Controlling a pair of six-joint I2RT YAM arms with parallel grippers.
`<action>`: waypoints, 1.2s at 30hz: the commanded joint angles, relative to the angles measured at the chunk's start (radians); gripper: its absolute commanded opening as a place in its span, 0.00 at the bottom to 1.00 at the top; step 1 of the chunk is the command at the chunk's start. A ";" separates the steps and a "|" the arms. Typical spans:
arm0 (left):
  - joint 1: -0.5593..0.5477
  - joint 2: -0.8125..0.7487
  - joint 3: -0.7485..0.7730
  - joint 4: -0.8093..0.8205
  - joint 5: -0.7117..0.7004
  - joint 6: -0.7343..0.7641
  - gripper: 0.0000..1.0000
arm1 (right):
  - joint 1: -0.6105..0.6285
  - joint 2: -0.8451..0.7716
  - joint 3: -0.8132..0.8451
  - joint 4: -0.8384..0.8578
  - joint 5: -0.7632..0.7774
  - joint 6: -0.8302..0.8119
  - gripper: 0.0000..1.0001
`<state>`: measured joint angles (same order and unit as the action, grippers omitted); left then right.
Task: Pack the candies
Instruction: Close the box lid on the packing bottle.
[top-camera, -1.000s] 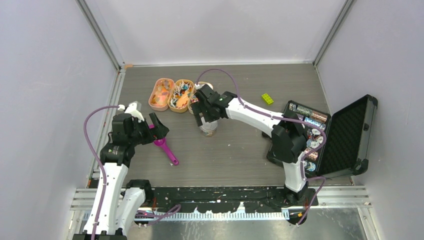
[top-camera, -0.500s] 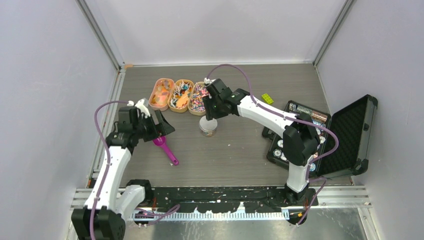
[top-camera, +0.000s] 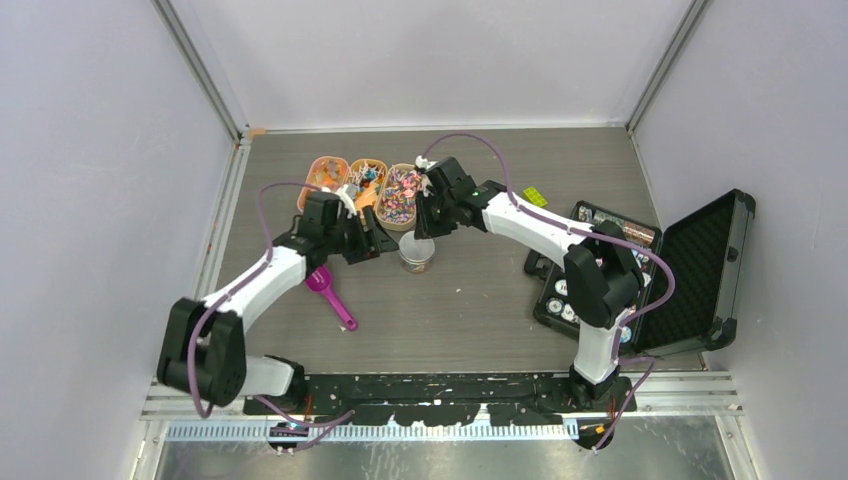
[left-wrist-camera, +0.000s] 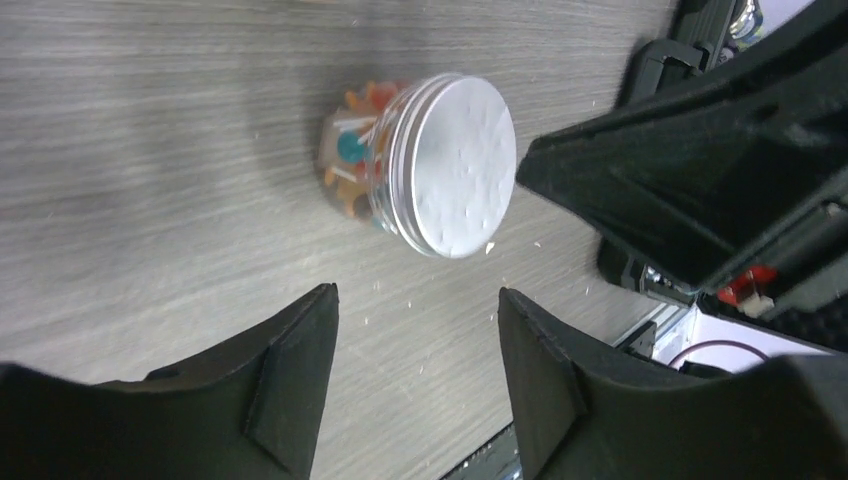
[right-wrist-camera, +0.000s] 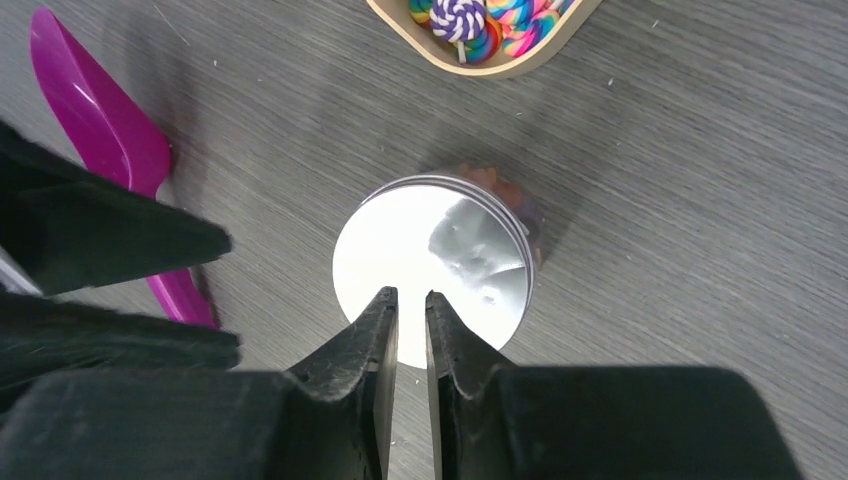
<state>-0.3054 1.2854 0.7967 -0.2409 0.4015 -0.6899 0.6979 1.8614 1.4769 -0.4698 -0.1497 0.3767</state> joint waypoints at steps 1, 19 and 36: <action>-0.031 0.119 0.028 0.261 0.003 -0.072 0.59 | -0.015 0.011 -0.045 0.082 -0.072 0.004 0.21; -0.049 0.337 -0.043 0.216 -0.131 -0.047 0.26 | -0.045 0.024 -0.207 0.175 -0.114 0.024 0.18; -0.048 0.321 -0.044 0.167 -0.057 -0.003 0.29 | -0.106 -0.012 -0.388 0.333 -0.165 0.094 0.16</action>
<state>-0.3496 1.6058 0.7830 0.1291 0.4194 -0.7887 0.6163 1.8355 1.1690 -0.0502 -0.3435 0.4709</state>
